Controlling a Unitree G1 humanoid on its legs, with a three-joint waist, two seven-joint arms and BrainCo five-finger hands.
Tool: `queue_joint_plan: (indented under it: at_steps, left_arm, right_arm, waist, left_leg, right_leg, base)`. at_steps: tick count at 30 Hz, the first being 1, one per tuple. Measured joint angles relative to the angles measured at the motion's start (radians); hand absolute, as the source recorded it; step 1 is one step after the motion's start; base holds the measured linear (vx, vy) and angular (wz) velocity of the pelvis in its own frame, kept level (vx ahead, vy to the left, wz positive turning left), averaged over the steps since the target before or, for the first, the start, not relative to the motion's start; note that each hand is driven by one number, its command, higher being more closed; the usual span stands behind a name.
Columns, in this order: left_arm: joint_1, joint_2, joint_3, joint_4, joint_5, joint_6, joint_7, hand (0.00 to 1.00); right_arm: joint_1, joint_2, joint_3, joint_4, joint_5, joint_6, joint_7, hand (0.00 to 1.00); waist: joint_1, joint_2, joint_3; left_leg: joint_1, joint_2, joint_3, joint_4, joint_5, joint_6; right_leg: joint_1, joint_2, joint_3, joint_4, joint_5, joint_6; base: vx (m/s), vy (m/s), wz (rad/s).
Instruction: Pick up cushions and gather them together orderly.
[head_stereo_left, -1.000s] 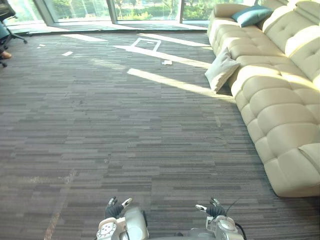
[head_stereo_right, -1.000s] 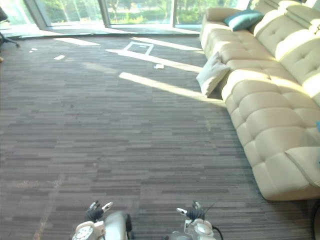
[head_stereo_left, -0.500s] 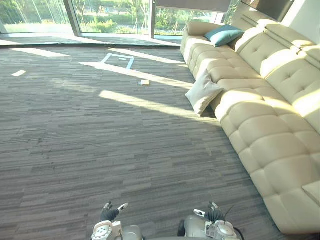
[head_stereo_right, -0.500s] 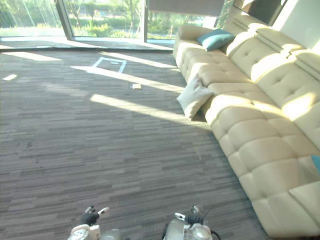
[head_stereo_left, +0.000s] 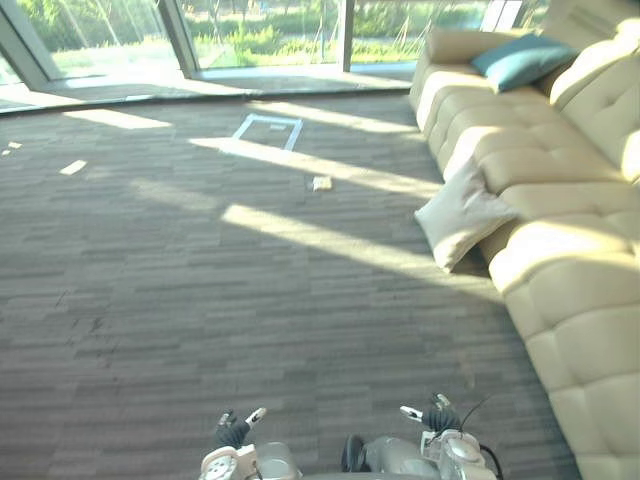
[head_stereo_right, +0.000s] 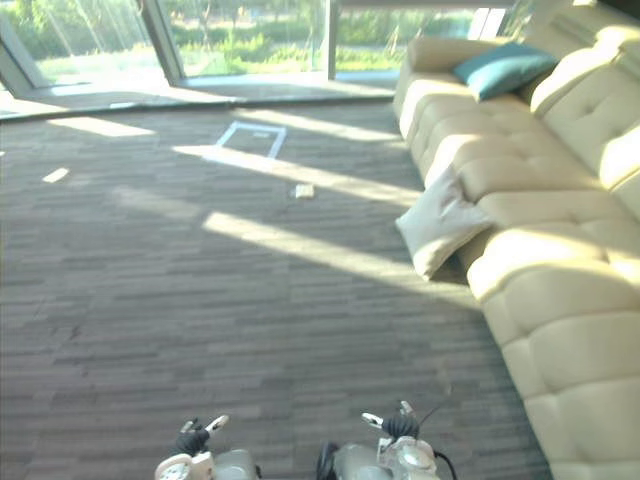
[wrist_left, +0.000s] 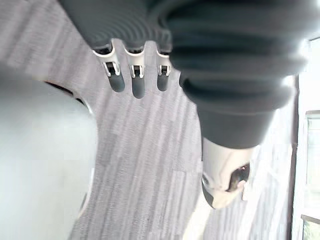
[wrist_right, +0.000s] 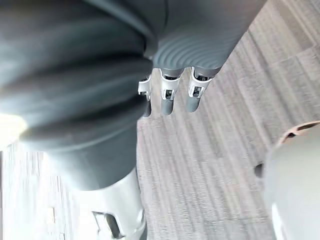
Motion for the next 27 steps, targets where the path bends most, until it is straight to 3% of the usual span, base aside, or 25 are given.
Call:
queue_joint_plan:
  at_steps: [1,2,3,5,6,7,8,9,11,12,13,15,17,19,20,21,23,24,25,26,27]
  left_arm:
    - [0.000,0.000,0.000,-0.003,-0.001,-0.001,-0.001,0.00]
    - [-0.006,-0.002,-0.001,-0.006,-0.002,-0.012,-0.003,0.00]
    - [-0.010,-0.006,-0.003,-0.007,-0.009,-0.018,-0.003,0.00]
    - [-0.011,-0.010,-0.014,-0.005,-0.012,-0.018,0.001,0.00]
    - [-0.011,-0.008,-0.020,0.004,-0.025,-0.018,-0.001,0.00]
    - [-0.011,-0.008,-0.020,0.002,-0.027,-0.018,-0.002,0.00]
    - [-0.011,0.003,-0.019,-0.003,-0.026,-0.017,-0.002,0.00]
    - [-0.012,0.011,-0.020,-0.001,-0.022,-0.013,-0.002,0.00]
    - [-0.017,0.023,-0.024,0.010,-0.022,-0.013,-0.001,0.00]
    - [-0.027,0.037,-0.031,0.019,-0.021,-0.010,-0.001,0.00]
    - [-0.040,0.045,-0.041,0.039,-0.016,0.001,0.006,0.00]
    - [-0.034,0.043,-0.048,0.058,-0.015,0.012,0.015,0.00]
    - [-0.027,0.046,-0.061,0.069,-0.014,0.011,0.014,0.00]
    - [-0.027,0.043,-0.069,0.090,-0.015,0.014,0.013,0.00]
    - [-0.027,0.042,-0.073,0.091,-0.014,0.015,0.013,0.00]
    - [-0.029,0.040,-0.094,0.093,-0.014,0.018,0.009,0.00]
    - [-0.023,0.042,-0.100,0.094,-0.014,0.018,0.008,0.00]
    - [-0.016,0.047,-0.099,0.095,-0.010,0.019,0.007,0.00]
    - [-0.015,0.049,-0.098,0.096,-0.004,0.020,0.007,0.00]
    - [-0.017,0.024,-0.095,0.094,0.005,0.026,0.003,0.00]
    - [-0.017,-0.001,-0.086,0.091,0.026,0.026,-0.008,0.00]
  right_arm:
    - [-0.004,0.001,-0.002,0.001,0.000,0.002,0.000,0.00]
    - [-0.006,0.002,-0.006,0.002,0.000,0.002,-0.002,0.00]
    - [-0.003,0.000,-0.006,0.014,-0.001,0.001,-0.005,0.00]
    - [-0.001,-0.010,-0.005,0.023,-0.003,0.001,-0.007,0.00]
    - [0.002,-0.016,-0.005,0.042,-0.003,0.003,-0.010,0.00]
    - [0.005,-0.012,-0.005,0.042,-0.003,0.003,-0.010,0.00]
    - [0.021,0.003,-0.006,0.038,-0.003,0.002,-0.011,0.00]
    - [0.046,0.015,-0.011,0.028,-0.004,0.000,-0.010,0.00]
    - [0.051,0.018,-0.021,0.030,0.001,-0.001,-0.011,0.00]
    - [0.041,0.024,-0.027,0.029,-0.001,-0.001,-0.010,0.00]
    - [0.037,0.022,-0.040,0.024,-0.001,-0.002,-0.006,0.00]
    - [0.048,0.018,-0.044,-0.007,-0.004,-0.004,-0.006,0.00]
    - [0.047,0.017,-0.043,-0.015,-0.005,-0.015,-0.006,0.00]
    - [0.022,0.007,-0.046,-0.009,-0.005,-0.019,-0.006,0.00]
    - [0.019,0.006,-0.046,-0.008,-0.005,-0.019,-0.006,0.00]
    - [0.006,-0.003,-0.048,-0.007,-0.004,-0.019,-0.005,0.00]
    - [0.001,-0.003,-0.047,-0.005,-0.004,-0.019,-0.004,0.00]
    - [0.009,0.004,-0.048,-0.006,-0.004,-0.018,-0.004,0.00]
    - [0.017,0.009,-0.052,-0.011,0.000,-0.019,-0.002,0.00]
    - [0.017,0.003,-0.063,-0.034,-0.003,-0.018,-0.002,0.00]
    - [0.026,-0.008,-0.062,-0.043,-0.006,-0.017,0.001,0.00]
  waist:
    - [0.002,0.000,0.001]
    - [0.011,-0.001,0.005]
    - [0.021,-0.002,0.006]
    - [0.026,0.011,0.003]
    - [0.039,0.016,-0.011]
    - [0.039,0.014,-0.017]
    - [0.037,-0.014,-0.024]
    - [0.033,-0.034,-0.040]
    - [0.034,-0.057,-0.045]
    - [0.027,-0.078,-0.033]
    - [0.022,-0.073,-0.018]
    - [0.010,-0.059,-0.016]
    - [0.004,-0.052,-0.020]
    - [-0.018,-0.038,-0.020]
    - [-0.020,-0.035,-0.020]
    - [-0.024,-0.021,-0.013]
    - [-0.024,-0.022,-0.013]
    - [-0.024,-0.038,-0.020]
    - [-0.026,-0.046,-0.024]
    - [-0.029,-0.003,-0.031]
    - [-0.037,0.024,-0.040]
  left_leg:
    - [-0.015,-0.008,0.001,-0.049,-0.001,0.004]
    - [-0.051,-0.046,-0.022,-0.211,0.010,0.009]
    - [-0.062,-0.096,-0.075,-0.444,0.078,-0.008]
    - [-0.065,-0.107,-0.115,-0.610,0.143,-0.014]
    - [-0.079,-0.107,-0.138,-0.601,0.255,0.006]
    - [-0.080,-0.115,-0.132,-0.583,0.268,0.014]
    - [-0.087,-0.133,-0.123,-0.541,0.261,0.026]
    - [-0.094,-0.155,-0.103,-0.483,0.215,0.068]
    - [-0.069,-0.181,-0.080,-0.470,0.167,0.081]
    - [-0.016,-0.207,-0.064,-0.468,0.124,0.105]
    - [0.064,-0.220,-0.060,-0.466,0.079,0.106]
    - [0.192,-0.204,-0.053,-0.497,0.027,0.114]
    - [0.269,-0.191,-0.045,-0.555,0.014,0.107]
    - [0.368,-0.171,-0.021,-0.656,0.014,0.100]
    - [0.384,-0.168,-0.017,-0.670,0.013,0.097]
    - [0.439,-0.156,0.001,-0.720,0.001,0.071]
    - [0.470,-0.159,0.011,-0.736,-0.017,0.041]
    - [0.510,-0.177,0.007,-0.733,-0.034,0.012]
    - [0.526,-0.185,0.001,-0.723,-0.042,0.001]
    - [0.531,-0.144,-0.004,-0.659,-0.046,-0.010]
    - [0.454,-0.106,-0.026,-0.459,-0.026,-0.041]
  right_leg:
    - [0.014,-0.003,0.013,-0.010,-0.003,0.005]
    - [0.049,-0.020,0.045,-0.039,-0.012,0.021]
    - [0.086,-0.041,0.078,-0.073,-0.025,0.043]
    - [0.123,-0.042,0.109,-0.099,-0.050,0.080]
    - [0.161,-0.054,0.135,-0.096,-0.109,0.116]
    - [0.165,-0.068,0.144,-0.087,-0.119,0.123]
    - [0.155,-0.095,0.156,-0.043,-0.140,0.133]
    - [0.089,-0.135,0.161,0.123,-0.146,0.142]
    - [-0.007,-0.175,0.178,0.352,-0.133,0.161]
    - [-0.106,-0.220,0.194,0.595,-0.037,0.197]
    - [-0.184,-0.255,0.181,0.810,-0.013,0.192]
    - [-0.257,-0.265,0.101,0.906,-0.054,0.178]
    - [-0.330,-0.260,0.015,0.850,-0.093,0.173]
    - [-0.423,-0.238,-0.144,0.616,-0.117,0.172]
    - [-0.432,-0.233,-0.168,0.573,-0.112,0.166]
    - [-0.466,-0.197,-0.259,0.389,-0.058,0.130]
    - [-0.478,-0.158,-0.299,0.255,0.025,0.098]
    - [-0.476,-0.139,-0.292,0.190,0.103,0.039]
    - [-0.474,-0.139,-0.268,0.192,0.157,-0.043]
    - [-0.457,-0.120,-0.278,0.237,0.105,-0.058]
    - [-0.422,-0.100,-0.288,0.231,0.060,-0.046]
  base:
    - [0.47,0.041,-0.78]
    - [0.57,0.138,-0.85]
    - [0.66,0.180,-0.85]
    - [0.50,0.244,-0.79]
    - [0.53,0.327,-0.78]
    - [0.55,0.341,-0.65]
    - [0.57,0.275,-0.35]
    - [0.57,0.263,-0.32]
    - [0.50,0.246,-0.19]
    - [0.64,0.317,-0.10]
    - [0.53,0.258,-0.06]
    - [0.50,0.182,-0.04]
    - [0.51,0.121,-0.13]
    - [0.55,0.054,-0.21]
    - [0.69,0.016,-0.23]
    - [0.47,0.007,-0.19]
    - [0.55,-0.038,-0.20]
    - [0.64,-0.089,-0.09]
    - [0.69,-0.131,-0.04]
    - [0.79,-0.205,0.12]
    - [0.77,-0.213,0.10]
